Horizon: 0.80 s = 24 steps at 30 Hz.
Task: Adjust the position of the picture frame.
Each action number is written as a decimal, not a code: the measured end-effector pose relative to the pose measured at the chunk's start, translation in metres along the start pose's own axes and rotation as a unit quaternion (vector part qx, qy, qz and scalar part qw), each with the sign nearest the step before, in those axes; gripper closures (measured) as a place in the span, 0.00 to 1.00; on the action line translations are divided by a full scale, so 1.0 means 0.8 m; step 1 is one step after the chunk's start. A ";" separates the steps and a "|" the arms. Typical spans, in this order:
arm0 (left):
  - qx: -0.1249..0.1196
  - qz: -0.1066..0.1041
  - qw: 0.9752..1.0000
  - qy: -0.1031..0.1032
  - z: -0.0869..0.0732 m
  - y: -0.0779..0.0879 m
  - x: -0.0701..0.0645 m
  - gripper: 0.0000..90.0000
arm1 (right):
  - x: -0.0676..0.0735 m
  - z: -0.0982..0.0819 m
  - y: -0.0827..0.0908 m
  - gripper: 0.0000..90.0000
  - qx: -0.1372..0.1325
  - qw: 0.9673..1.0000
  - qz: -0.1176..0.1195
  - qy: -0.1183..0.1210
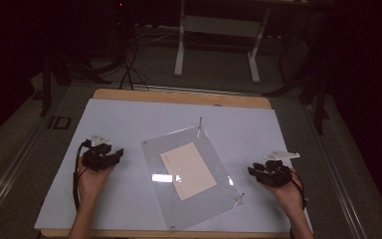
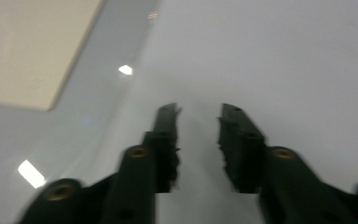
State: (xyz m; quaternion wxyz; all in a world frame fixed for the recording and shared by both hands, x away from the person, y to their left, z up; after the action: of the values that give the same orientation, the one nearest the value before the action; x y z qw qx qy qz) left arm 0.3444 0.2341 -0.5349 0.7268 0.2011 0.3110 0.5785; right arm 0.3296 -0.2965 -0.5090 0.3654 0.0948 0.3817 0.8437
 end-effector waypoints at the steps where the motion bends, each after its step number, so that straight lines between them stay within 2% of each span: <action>1: 0.000 0.000 1.000 0.000 0.000 0.000 0.000 0.53 | 0.000 0.000 0.000 0.78 0.000 1.000 0.000 0.000; 2: 0.006 0.004 1.000 0.002 -0.001 -0.002 0.000 0.53 | 0.009 0.000 0.002 0.84 0.002 1.000 0.009 0.017; 4: 0.008 0.003 1.000 0.000 -0.002 -0.002 0.000 0.53 | 0.015 -0.001 0.003 0.86 0.004 1.000 0.011 0.027; 12: 0.009 0.004 1.000 -0.010 -0.003 -0.003 -0.002 0.52 | 0.036 -0.013 0.011 0.85 0.003 0.998 0.032 0.052; 14: 0.009 0.004 1.000 -0.010 -0.004 -0.004 -0.003 0.52 | 0.038 -0.015 0.013 0.85 0.003 0.998 0.033 0.052; 16: 0.010 0.003 1.000 -0.012 -0.003 -0.004 -0.004 0.51 | 0.044 -0.020 0.018 0.85 -0.001 0.997 0.046 0.057; 21: 0.010 0.002 1.000 -0.011 -0.004 -0.005 -0.004 0.51 | 0.051 -0.027 0.020 0.84 0.010 0.997 0.061 0.054; 24: 0.010 0.003 1.000 -0.010 -0.004 -0.005 -0.003 0.51 | 0.055 -0.031 0.025 0.80 0.014 0.995 0.074 0.059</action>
State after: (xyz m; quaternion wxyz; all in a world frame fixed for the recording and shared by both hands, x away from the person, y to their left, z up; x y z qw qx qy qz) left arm 0.3446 0.2305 -0.5390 0.7262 0.2153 0.3089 0.5753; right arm 0.2766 -0.2893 -0.5171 0.2771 0.0778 0.4066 0.8671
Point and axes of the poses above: each handheld gripper's, and its own axes: y roughly backward along the jaws, z roughly out of its top, x roughly to its left, the point moved 2 cm from there along -y, roughly forward along the jaws, and after that the axes turned 12 degrees about y, right-handed, at the moved point
